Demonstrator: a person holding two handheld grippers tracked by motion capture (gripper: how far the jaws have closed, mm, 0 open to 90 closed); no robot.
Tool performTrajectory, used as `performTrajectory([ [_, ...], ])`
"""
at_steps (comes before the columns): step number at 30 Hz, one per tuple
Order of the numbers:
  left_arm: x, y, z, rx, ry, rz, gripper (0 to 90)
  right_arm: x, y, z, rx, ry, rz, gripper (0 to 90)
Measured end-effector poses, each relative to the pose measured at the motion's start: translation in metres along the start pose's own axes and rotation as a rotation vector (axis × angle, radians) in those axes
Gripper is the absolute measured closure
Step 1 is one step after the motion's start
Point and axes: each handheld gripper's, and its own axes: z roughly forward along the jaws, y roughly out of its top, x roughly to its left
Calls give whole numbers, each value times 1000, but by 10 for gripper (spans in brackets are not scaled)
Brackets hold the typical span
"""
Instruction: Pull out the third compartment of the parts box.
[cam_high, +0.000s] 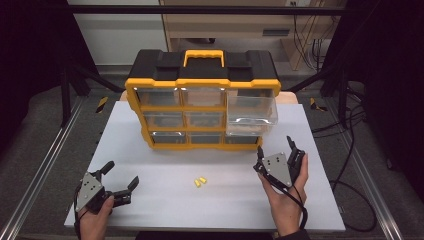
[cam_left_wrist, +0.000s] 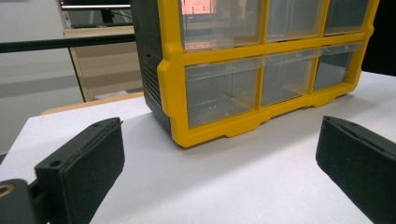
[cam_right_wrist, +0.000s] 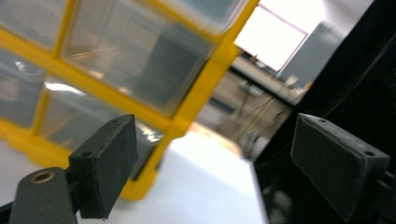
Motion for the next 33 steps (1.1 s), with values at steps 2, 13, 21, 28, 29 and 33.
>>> performTrajectory([
  [2,1,0,1,0,0,2,8,5,-5,5,37,39,40,131],
  [13,7,-5,3,5,27,-25,8,30,-13,24,159,271,230,123],
  [21,3,-2,3,4,14,3,7,52,-9,32,230,466,282,119],
  [28,6,-2,1,0,23,-6,7,69,-6,38,287,592,281,112],
  [29,6,-2,1,1,24,-5,7,71,-5,38,294,603,277,110],
  [33,6,-2,1,2,27,-4,7,79,-1,43,325,641,268,109],
])
